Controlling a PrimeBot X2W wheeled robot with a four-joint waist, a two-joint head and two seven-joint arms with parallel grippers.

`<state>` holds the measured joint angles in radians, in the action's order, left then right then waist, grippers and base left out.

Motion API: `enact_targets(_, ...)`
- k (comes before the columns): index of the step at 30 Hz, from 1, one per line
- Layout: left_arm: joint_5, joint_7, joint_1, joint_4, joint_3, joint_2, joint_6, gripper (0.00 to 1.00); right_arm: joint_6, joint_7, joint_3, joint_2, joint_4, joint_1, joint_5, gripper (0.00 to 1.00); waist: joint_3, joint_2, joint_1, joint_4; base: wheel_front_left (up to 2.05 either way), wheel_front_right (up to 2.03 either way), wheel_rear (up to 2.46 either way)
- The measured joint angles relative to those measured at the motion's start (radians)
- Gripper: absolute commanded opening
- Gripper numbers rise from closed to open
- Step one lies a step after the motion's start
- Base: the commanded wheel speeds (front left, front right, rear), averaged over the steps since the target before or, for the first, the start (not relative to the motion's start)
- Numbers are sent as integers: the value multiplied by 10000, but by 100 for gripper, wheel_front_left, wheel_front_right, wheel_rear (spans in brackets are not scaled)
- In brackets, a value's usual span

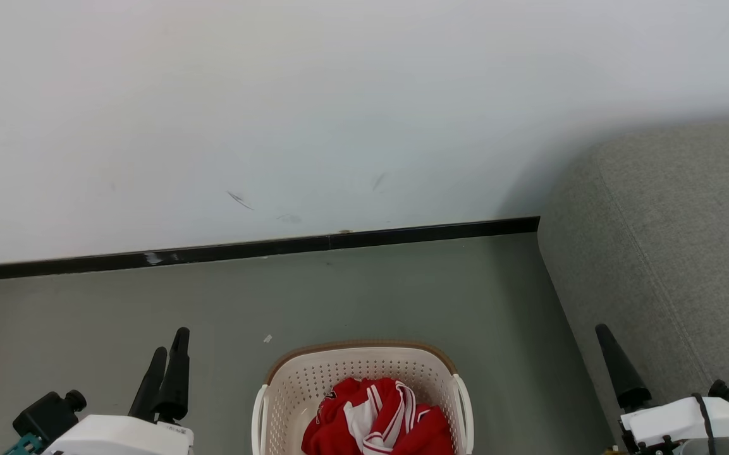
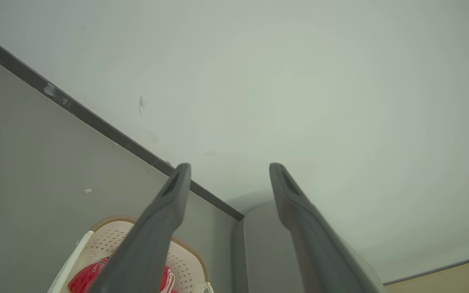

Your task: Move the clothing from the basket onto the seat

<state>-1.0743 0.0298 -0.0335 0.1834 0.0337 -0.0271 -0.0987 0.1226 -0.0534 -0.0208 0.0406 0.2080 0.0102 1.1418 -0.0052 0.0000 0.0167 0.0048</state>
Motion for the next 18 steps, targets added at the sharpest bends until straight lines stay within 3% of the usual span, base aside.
enact_targets(8, 1563, 332, 2, -190, 314, -8, 309, 100, 2, -215, 157, 0, -157, 12, -1463, 100, -28, 0, 4, 21, 0, 0, 0)
enact_targets(18, 3382, 662, 26, -313, 675, -25, 846, 100, 4, -543, 410, -4, -305, 65, -3200, 100, 1, 0, -75, 46, 0, 0, 0)
